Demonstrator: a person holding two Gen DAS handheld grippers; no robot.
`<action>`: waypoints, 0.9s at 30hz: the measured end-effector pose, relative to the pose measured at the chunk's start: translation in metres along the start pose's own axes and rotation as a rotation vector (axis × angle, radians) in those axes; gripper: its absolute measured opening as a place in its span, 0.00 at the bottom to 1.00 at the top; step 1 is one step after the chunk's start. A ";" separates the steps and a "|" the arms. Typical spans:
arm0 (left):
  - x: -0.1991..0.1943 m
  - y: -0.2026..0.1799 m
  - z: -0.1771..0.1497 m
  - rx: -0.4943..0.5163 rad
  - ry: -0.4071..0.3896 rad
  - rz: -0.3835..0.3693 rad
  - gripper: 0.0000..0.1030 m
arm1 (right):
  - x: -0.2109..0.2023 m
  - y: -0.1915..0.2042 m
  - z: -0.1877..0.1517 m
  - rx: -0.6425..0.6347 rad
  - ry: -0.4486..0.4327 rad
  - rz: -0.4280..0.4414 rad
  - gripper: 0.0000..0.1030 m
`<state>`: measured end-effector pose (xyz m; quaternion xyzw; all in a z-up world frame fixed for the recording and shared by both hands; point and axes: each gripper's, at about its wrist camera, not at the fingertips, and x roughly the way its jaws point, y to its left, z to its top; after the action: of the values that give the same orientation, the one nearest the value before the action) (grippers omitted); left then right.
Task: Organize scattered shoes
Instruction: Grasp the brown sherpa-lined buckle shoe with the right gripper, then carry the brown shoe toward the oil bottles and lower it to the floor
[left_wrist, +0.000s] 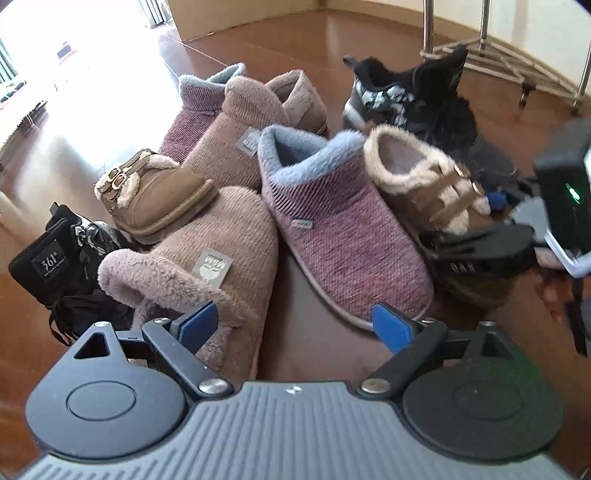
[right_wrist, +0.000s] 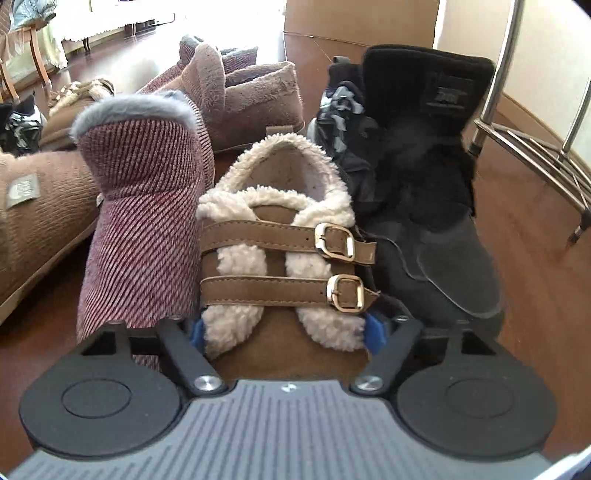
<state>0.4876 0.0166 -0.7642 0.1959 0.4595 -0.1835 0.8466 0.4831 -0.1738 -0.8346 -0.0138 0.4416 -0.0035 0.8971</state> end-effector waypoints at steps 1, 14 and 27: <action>-0.002 -0.003 -0.002 0.014 -0.004 -0.005 0.90 | -0.006 -0.002 -0.004 -0.003 -0.003 0.005 0.68; -0.028 -0.136 0.001 0.382 -0.068 -0.431 0.90 | -0.174 -0.112 -0.152 0.018 0.077 -0.119 0.69; -0.020 -0.281 0.009 0.736 -0.149 -0.525 0.90 | -0.174 -0.188 -0.207 -0.065 0.136 -0.094 0.79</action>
<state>0.3463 -0.2257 -0.7883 0.3467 0.3358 -0.5564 0.6763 0.2142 -0.3627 -0.8180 -0.0631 0.5003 -0.0321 0.8630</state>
